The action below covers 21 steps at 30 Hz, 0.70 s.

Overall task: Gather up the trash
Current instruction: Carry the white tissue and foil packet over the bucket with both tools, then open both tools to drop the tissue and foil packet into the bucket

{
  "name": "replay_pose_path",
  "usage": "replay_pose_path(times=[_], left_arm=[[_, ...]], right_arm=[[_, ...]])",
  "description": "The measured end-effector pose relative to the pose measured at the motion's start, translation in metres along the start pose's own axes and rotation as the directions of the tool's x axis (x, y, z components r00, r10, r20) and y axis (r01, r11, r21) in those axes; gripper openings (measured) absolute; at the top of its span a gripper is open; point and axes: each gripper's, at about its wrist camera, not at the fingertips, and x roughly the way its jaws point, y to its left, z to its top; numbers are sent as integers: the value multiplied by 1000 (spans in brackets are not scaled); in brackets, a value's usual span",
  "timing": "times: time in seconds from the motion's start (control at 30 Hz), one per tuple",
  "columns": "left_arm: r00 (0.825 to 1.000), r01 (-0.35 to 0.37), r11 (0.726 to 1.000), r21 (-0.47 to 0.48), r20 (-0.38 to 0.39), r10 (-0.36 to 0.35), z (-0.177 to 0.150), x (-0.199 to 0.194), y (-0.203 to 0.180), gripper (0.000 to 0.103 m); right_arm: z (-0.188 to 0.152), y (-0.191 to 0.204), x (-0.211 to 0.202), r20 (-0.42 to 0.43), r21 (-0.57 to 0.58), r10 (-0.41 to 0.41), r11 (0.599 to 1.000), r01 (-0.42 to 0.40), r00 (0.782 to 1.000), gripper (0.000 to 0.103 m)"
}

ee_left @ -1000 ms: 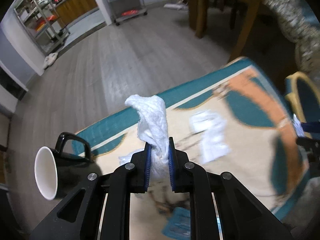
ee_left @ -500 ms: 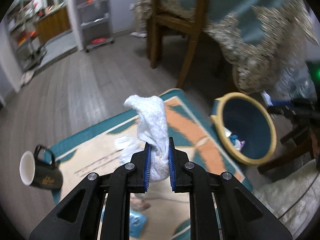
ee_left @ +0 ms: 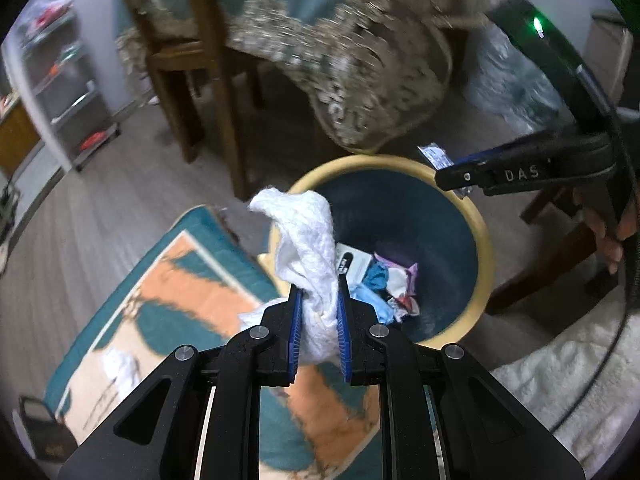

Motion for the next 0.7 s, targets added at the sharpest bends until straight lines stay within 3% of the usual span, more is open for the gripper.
replay_pose_path(times=[0.33, 0.4, 0.43, 0.5, 0.7], left_arm=[[1000, 18, 1000, 14, 16, -18, 16, 29, -15, 19], [999, 25, 1000, 8, 25, -25, 17, 30, -14, 25], [999, 22, 1000, 7, 25, -22, 17, 29, -14, 25], [1000, 7, 1000, 9, 26, -8, 17, 30, -14, 33], [999, -16, 1000, -1, 43, 16, 11, 18, -6, 48]], right_arm=[[-3, -22, 7, -18, 37, -12, 999, 12, 1000, 31], [-2, -21, 8, -17, 32, -9, 999, 10, 1000, 34], [-1, -20, 8, -18, 33, -10, 999, 10, 1000, 43], [-1, -20, 7, -13, 39, -9, 999, 9, 1000, 50], [3, -12, 5, -7, 31, -10, 999, 11, 1000, 50]])
